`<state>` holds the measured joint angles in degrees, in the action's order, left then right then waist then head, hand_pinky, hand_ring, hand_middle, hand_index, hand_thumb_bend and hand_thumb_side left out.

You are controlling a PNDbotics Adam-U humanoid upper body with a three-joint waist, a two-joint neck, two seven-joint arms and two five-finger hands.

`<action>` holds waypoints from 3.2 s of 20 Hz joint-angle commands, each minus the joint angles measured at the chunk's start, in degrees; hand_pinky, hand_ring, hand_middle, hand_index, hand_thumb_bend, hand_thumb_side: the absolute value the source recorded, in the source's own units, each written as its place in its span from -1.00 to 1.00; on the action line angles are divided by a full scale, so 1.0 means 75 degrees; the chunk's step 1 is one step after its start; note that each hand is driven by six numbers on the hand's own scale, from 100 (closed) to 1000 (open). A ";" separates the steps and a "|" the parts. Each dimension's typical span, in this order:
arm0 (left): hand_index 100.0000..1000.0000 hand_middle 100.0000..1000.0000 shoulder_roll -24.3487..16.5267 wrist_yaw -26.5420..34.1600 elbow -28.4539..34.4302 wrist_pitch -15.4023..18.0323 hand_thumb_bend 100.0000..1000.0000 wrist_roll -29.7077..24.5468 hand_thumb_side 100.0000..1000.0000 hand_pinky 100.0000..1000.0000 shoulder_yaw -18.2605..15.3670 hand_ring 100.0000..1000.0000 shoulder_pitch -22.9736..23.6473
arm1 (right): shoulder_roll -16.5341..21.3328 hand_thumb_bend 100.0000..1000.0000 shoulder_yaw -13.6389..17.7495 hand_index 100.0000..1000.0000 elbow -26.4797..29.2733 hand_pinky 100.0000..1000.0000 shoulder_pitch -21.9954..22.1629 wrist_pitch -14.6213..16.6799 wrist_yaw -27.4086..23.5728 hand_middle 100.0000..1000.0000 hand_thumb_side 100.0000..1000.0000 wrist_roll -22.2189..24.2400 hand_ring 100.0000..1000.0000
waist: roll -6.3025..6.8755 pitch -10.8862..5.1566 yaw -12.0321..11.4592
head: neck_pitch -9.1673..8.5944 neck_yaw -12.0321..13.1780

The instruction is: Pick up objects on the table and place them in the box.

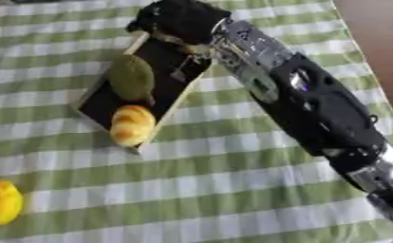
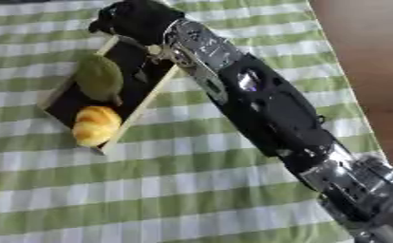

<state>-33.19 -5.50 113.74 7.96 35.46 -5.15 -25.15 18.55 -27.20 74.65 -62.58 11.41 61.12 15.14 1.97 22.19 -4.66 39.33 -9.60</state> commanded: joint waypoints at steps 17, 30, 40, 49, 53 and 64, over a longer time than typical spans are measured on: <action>0.79 0.41 -0.1236 -0.0282 0.0113 -0.0372 0.16 -0.0709 -0.08 0.69 0.0323 0.50 0.0621 | 0.3704 -1.00 0.1641 0.74 0.4282 0.75 0.0699 -0.2135 -0.4925 0.52 -1.00 -0.1012 0.72 | -0.0030 -0.0312 0.0244 | 0.0293 0.0940; 0.78 0.48 -0.4194 -0.1509 0.0113 -0.1298 0.19 -0.5075 -0.22 0.76 0.1726 0.63 0.0733 | 0.6030 -0.95 0.2959 0.69 0.5325 0.75 0.3486 -0.1624 -0.5640 0.51 -1.00 -0.3418 0.70 | 0.0092 -0.0317 0.0328 | 0.0393 0.0994; 0.81 0.55 -0.4289 -0.1159 0.0113 -0.1265 0.30 -0.7302 -0.66 0.85 0.2790 0.70 -0.0233 | 0.6046 -0.95 0.3068 0.69 0.5325 0.75 0.3704 -0.1620 -0.5627 0.50 -1.00 -0.3853 0.69 | 0.0156 -0.0349 0.0410 | 0.0357 0.0766; 0.82 0.58 -0.4276 -0.1489 0.0113 -0.1827 0.14 -0.7645 -0.69 0.85 0.2951 0.72 -0.0048 | 0.5984 -1.00 0.3120 0.68 0.5325 0.75 0.3857 -0.1810 -0.5619 0.50 -1.00 -0.3956 0.69 | 0.0218 -0.0369 0.0369 | 0.0407 0.0780; 0.83 0.58 -0.4211 -0.1528 0.0113 -0.1910 0.10 -0.7646 -0.65 0.85 0.3009 0.72 0.0014 | 0.5946 -1.00 0.3141 0.68 0.5325 0.75 0.3914 -0.1873 -0.5623 0.50 -1.00 -0.3957 0.69 | 0.0220 -0.0387 0.0328 | 0.0415 0.0875; 0.81 0.59 -0.4609 -0.1264 0.0113 -0.1519 0.27 -0.7833 -0.45 0.86 0.2683 0.73 0.1115 | 0.5976 -1.00 0.3187 0.68 0.5325 0.75 0.4165 -0.1991 -0.5562 0.49 -1.00 -0.4045 0.69 | 0.0199 -0.0451 0.0130 | 0.0468 0.0837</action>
<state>-64.99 -15.14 113.94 -4.14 -23.28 16.44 -16.62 61.72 -4.32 113.76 -30.92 -3.25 19.05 -15.03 3.68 20.16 -3.72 42.55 -3.21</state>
